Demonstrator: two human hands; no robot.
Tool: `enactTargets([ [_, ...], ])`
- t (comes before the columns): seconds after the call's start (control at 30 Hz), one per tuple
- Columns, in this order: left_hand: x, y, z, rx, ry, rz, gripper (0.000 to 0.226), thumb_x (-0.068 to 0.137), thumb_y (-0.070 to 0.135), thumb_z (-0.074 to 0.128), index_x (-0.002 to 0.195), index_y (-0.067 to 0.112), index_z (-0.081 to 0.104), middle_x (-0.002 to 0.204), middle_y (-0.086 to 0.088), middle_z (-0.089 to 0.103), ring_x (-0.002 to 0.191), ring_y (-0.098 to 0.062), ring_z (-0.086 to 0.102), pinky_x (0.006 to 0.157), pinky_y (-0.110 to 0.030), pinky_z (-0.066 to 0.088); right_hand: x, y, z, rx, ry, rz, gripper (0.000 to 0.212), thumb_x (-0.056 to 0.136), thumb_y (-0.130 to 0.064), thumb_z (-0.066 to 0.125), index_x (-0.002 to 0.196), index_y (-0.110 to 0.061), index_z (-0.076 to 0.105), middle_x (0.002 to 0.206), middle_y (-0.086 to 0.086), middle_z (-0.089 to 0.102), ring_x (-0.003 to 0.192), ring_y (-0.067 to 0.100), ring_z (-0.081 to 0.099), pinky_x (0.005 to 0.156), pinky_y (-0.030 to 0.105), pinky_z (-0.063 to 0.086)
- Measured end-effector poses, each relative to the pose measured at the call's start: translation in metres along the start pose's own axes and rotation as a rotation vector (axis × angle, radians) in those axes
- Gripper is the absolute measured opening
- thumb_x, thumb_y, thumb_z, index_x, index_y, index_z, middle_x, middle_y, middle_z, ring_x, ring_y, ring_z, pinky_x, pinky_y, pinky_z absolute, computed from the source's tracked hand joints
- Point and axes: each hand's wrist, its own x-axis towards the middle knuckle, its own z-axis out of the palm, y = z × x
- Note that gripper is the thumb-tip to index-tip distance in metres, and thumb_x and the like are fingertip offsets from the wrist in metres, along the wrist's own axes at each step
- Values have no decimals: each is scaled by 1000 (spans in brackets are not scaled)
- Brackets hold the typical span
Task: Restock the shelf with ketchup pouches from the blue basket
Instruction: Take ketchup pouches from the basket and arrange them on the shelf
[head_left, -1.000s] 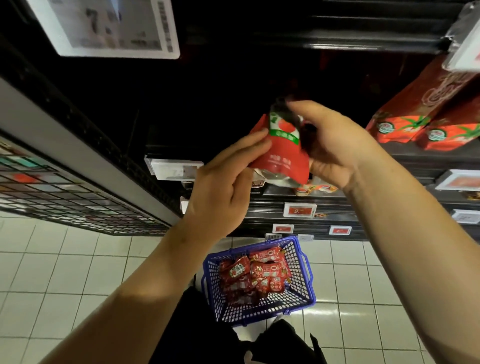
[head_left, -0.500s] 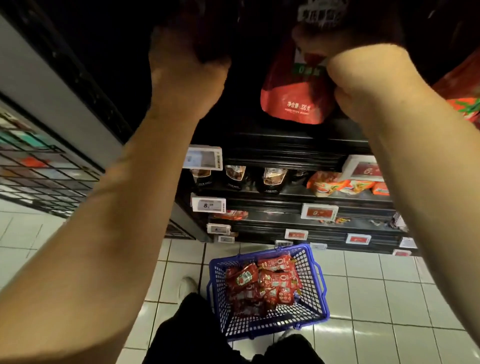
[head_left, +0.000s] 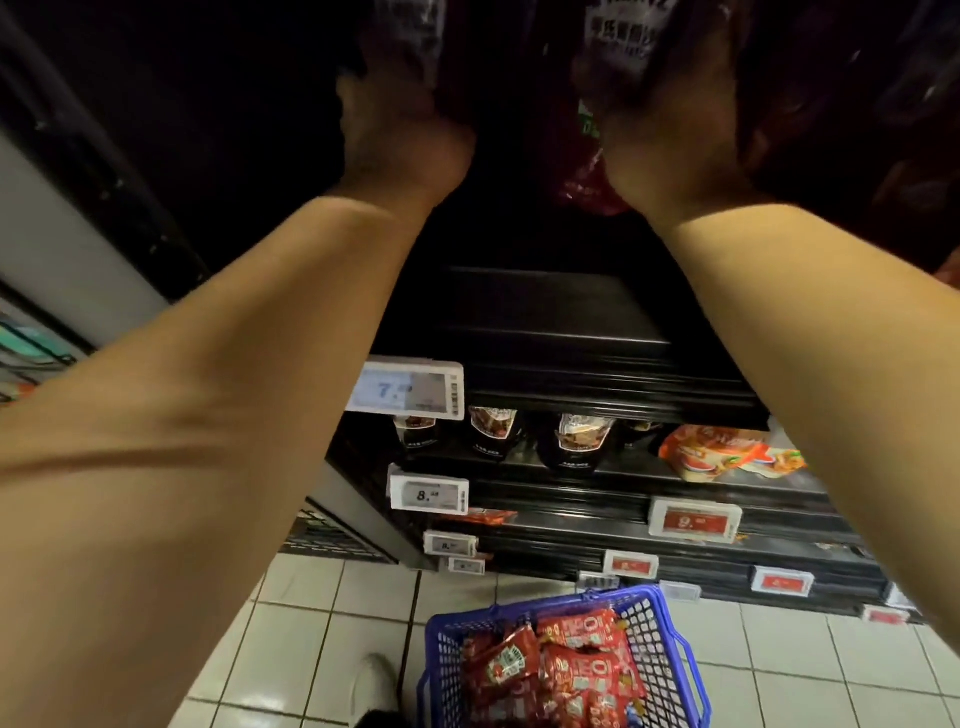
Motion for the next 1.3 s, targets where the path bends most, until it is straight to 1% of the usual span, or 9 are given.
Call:
enactTargets([
  [0.17,-1,-10,12,-67,85,-7,90,86,45,74,154,14,25,147,-13,44,129,-26,51,94,-18,40,-4,15,17,-94,-14,77,70,100,-34,53,154,-1,23,143,11,55,126,25,54,80,-10,20],
  [0.37,0,-17,17,-73,173,-18,62,92,32,69,142,10,41,135,-15,58,120,-30,60,82,-20,40,18,12,42,-316,-91,184,72,103,-36,47,159,-11,10,157,17,32,141,35,37,114,35,26],
  [0.47,1,-18,19,-37,188,-9,55,93,32,66,139,10,46,133,-14,60,120,-30,61,83,-22,43,34,5,58,-300,-116,203,63,100,-42,51,153,-15,32,150,13,45,137,33,45,111,36,37],
  [0.57,2,-21,17,3,225,22,50,93,38,64,135,12,55,130,-11,63,118,-27,62,80,-19,41,32,6,67,-279,-221,226,70,96,-49,58,152,-15,34,153,10,44,141,29,42,115,36,37],
  [0.73,4,-19,17,-40,249,17,49,89,35,68,130,10,60,125,-11,67,115,-27,64,74,-13,36,25,20,68,-519,-275,120,45,100,-26,56,140,-6,47,144,16,51,132,28,48,104,23,34],
  [0.97,26,-17,25,80,147,-62,37,98,32,55,129,11,62,130,-12,64,118,-29,62,78,-20,36,37,20,77,-737,-361,72,49,106,-28,43,149,-5,36,151,19,39,140,33,39,110,36,35],
  [1.13,18,-18,22,-14,121,-82,45,91,32,67,130,10,62,128,-14,66,117,-31,63,80,-22,41,34,22,75,-527,-294,187,50,100,-37,56,141,-9,48,144,13,52,133,27,50,103,28,42],
  [1.23,2,-13,13,-106,116,-80,64,85,32,76,138,8,50,131,-14,63,121,-29,61,93,-25,48,25,16,62,-401,-374,236,55,101,-41,53,147,-11,43,148,12,47,138,27,45,109,31,36],
  [1.3,-10,-10,6,-109,129,-41,60,86,27,76,136,5,51,132,-16,62,123,-30,59,99,-27,45,15,14,47,-329,-332,235,50,97,-42,60,139,-16,55,141,9,57,131,26,53,104,29,41],
])
